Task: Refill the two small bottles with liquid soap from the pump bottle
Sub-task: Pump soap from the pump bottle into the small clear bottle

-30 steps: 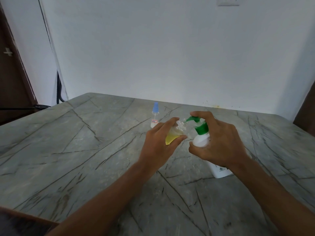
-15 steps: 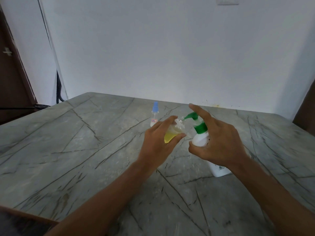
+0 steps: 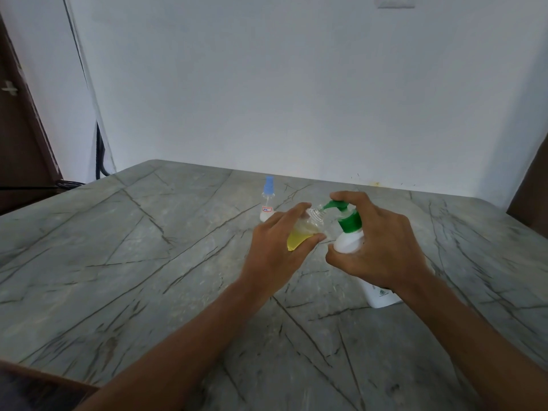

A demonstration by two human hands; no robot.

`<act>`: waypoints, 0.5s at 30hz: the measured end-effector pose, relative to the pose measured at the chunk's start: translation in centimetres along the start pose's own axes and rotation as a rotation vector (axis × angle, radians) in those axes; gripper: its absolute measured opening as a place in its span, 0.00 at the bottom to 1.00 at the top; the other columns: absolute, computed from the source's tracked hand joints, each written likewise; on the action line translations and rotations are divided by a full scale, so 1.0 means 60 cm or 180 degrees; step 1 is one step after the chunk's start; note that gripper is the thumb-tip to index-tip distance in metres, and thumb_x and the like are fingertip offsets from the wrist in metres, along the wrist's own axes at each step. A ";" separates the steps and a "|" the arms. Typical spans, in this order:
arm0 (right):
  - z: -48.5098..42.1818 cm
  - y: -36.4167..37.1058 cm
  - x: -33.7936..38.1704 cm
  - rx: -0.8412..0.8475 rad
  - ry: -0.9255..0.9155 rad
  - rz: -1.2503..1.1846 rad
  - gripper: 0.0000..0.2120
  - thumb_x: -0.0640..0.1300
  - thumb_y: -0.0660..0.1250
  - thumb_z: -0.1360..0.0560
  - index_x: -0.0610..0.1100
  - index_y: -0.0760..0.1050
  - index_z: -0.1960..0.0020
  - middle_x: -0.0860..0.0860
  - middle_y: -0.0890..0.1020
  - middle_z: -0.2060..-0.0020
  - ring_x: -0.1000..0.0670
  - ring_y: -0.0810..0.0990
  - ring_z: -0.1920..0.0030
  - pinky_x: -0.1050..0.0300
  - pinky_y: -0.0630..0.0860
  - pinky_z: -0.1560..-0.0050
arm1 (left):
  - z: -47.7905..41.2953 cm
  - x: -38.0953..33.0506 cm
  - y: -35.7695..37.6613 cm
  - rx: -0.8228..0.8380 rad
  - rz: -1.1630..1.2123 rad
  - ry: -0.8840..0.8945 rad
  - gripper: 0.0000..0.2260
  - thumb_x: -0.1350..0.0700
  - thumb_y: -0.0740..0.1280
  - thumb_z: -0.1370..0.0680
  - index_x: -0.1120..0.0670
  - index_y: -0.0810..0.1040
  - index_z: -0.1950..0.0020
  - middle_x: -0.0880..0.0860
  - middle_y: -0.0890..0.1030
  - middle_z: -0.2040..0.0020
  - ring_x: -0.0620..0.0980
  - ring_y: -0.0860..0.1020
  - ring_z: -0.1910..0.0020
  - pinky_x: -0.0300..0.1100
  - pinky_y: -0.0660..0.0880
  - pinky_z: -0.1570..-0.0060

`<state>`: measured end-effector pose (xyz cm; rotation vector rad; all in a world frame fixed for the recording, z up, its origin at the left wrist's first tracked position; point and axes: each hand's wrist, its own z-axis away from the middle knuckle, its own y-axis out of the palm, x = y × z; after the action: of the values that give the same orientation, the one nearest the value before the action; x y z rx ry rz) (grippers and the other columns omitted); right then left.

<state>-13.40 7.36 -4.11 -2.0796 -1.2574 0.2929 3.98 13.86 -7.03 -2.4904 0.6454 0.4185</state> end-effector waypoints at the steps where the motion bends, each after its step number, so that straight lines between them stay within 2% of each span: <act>1: 0.000 0.000 0.000 -0.0009 0.0014 -0.0030 0.37 0.61 0.74 0.41 0.55 0.66 0.35 0.55 0.81 0.53 0.54 0.77 0.62 0.63 0.74 0.59 | 0.001 0.000 0.001 0.0027 0.0000 0.0008 0.24 0.44 0.73 0.29 0.51 0.74 0.36 0.47 0.81 0.47 0.39 0.76 0.54 0.34 0.76 0.54; 4: 0.000 -0.001 -0.001 -0.0044 0.0014 -0.0087 0.34 0.60 0.73 0.41 0.54 0.68 0.38 0.55 0.82 0.53 0.54 0.78 0.62 0.65 0.71 0.59 | 0.003 -0.002 0.002 0.0127 0.0002 0.0007 0.25 0.43 0.71 0.29 0.51 0.74 0.35 0.47 0.81 0.46 0.39 0.75 0.52 0.34 0.76 0.52; 8: 0.000 0.001 -0.002 -0.0080 0.0000 -0.0065 0.34 0.61 0.73 0.41 0.55 0.67 0.38 0.53 0.82 0.53 0.52 0.79 0.61 0.59 0.77 0.59 | 0.004 -0.001 0.002 0.0159 0.0007 -0.0002 0.25 0.43 0.71 0.29 0.50 0.73 0.35 0.48 0.81 0.46 0.41 0.76 0.51 0.36 0.77 0.52; 11: 0.002 0.001 -0.002 -0.0079 0.0000 0.0065 0.37 0.61 0.72 0.40 0.57 0.65 0.34 0.55 0.82 0.53 0.53 0.77 0.62 0.57 0.78 0.61 | 0.001 -0.002 0.001 0.0016 0.0040 -0.0022 0.24 0.45 0.73 0.29 0.51 0.75 0.36 0.47 0.81 0.48 0.38 0.75 0.53 0.29 0.74 0.53; 15: 0.005 0.002 -0.003 -0.0047 -0.0049 0.0284 0.42 0.62 0.72 0.39 0.58 0.61 0.28 0.55 0.82 0.53 0.54 0.76 0.62 0.59 0.76 0.62 | -0.001 -0.002 -0.003 -0.0075 0.0058 -0.0030 0.24 0.46 0.73 0.29 0.52 0.75 0.36 0.47 0.81 0.48 0.37 0.75 0.54 0.27 0.72 0.54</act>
<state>-13.57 7.32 -4.44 -2.1533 -1.1809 0.3410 3.99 14.02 -6.89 -2.5052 0.6633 0.4469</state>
